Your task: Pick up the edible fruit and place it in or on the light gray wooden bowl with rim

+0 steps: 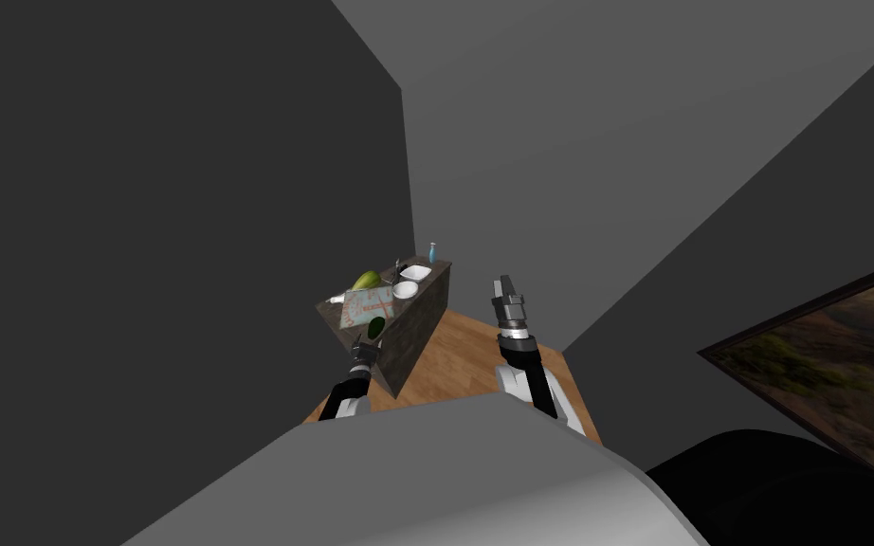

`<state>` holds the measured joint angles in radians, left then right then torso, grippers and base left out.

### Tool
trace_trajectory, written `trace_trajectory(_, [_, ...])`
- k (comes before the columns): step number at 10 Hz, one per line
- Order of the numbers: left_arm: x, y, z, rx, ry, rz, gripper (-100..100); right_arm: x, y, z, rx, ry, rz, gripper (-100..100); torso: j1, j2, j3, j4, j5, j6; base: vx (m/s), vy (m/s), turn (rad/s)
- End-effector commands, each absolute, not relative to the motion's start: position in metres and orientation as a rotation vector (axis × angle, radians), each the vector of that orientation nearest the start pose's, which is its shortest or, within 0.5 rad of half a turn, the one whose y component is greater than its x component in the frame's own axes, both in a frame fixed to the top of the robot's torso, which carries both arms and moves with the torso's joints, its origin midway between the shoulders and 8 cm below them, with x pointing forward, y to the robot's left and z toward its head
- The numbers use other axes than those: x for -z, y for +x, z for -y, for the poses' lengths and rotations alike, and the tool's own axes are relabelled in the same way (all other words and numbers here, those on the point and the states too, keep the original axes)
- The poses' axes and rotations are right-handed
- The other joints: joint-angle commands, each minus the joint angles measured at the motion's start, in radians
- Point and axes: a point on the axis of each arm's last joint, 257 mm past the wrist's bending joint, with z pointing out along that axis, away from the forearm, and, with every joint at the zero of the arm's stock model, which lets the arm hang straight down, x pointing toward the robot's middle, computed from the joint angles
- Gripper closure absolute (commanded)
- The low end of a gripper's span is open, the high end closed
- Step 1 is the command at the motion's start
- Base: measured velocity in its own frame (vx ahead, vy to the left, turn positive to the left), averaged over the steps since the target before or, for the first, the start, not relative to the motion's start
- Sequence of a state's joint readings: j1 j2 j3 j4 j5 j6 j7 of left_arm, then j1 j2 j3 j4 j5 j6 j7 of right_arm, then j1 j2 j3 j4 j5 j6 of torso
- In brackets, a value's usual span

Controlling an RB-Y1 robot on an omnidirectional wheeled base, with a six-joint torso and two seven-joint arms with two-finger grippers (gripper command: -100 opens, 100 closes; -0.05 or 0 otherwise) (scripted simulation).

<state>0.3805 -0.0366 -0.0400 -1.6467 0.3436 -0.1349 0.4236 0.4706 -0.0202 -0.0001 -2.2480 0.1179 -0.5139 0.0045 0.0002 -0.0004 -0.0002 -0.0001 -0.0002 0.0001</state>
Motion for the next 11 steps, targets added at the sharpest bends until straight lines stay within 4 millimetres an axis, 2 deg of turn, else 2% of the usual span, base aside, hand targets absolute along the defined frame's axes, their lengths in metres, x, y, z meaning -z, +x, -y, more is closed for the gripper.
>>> trace_trajectory(1, [0.329,0.422,-0.265,1.549,-1.919,-0.64,-100,-0.021,0.353,0.26,-1.237,0.559,-0.693,0,0.0,0.0,0.0,0.0,0.0,0.0,0.0,0.0,0.0])
trace_trajectory(2, [0.329,0.422,-0.265,1.549,-1.919,-0.64,100,-0.021,0.353,0.26,-1.237,0.559,-0.693,0,0.0,0.0,0.0,0.0,0.0,0.0,0.0,0.0,0.0])
trace_trajectory(6, [0.329,0.422,-0.265,1.549,-1.919,-0.64,100,-0.021,0.353,0.26,-1.237,0.559,-0.693,0,0.0,0.0,0.0,0.0,0.0,0.0,0.0,0.0,0.0])
trace_trajectory(7, [0.329,0.422,-0.265,1.549,-1.919,-0.64,0,-0.021,0.353,0.26,-1.237,0.559,-0.693,0,0.0,0.0,0.0,0.0,0.0,0.0,0.0,0.0,0.0])
trace_trajectory(8, [0.337,0.413,-0.276,1.527,-1.943,-0.65,-100,-0.021,0.353,0.26,-1.237,0.559,-0.693,0,0.0,0.0,0.0,0.0,0.0,0.0,0.01,-0.008,0.008])
trace_trajectory(11, [0.352,0.393,-0.295,1.49,-2.01,-0.647,-100,-0.021,0.353,0.26,-1.237,0.559,-0.693,0,-0.001,-0.001,-0.001,0.0,0.0,0.0,0.034,-0.026,0.005])
